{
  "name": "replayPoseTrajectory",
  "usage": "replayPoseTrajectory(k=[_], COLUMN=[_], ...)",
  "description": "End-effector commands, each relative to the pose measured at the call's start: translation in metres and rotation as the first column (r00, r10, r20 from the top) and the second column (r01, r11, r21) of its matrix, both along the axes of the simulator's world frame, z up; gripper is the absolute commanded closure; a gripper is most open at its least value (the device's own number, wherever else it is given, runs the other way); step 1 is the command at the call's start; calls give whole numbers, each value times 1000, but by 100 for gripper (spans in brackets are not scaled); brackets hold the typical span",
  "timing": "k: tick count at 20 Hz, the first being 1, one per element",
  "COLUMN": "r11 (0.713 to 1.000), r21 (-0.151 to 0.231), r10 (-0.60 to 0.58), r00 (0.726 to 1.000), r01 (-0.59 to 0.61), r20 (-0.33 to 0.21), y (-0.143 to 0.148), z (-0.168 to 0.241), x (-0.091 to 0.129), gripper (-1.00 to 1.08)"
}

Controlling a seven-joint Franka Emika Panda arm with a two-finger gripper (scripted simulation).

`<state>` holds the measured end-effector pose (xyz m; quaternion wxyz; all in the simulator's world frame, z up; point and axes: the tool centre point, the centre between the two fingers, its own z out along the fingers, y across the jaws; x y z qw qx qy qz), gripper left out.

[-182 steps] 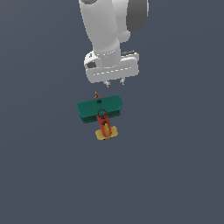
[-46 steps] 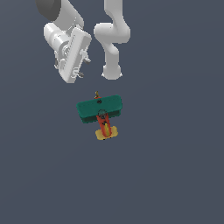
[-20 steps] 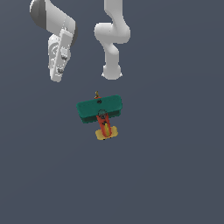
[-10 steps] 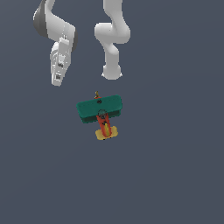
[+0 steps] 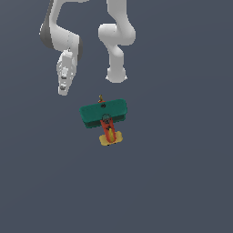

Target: Pick up the object and move it to a goal position.

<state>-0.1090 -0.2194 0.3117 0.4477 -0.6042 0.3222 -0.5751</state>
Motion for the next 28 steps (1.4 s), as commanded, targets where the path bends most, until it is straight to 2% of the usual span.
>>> replayPoseTrajectory(k=[1, 16, 28], r11=[1000, 987, 979], r21=[19, 118, 157], r10=[-19, -86, -89], r00=[1000, 982, 961], r01=[20, 107, 133], r20=[-16, -167, -263], y=[-1, 13, 32], z=[-13, -107, -157], x=[-2, -16, -28], gripper=[-20, -20, -20])
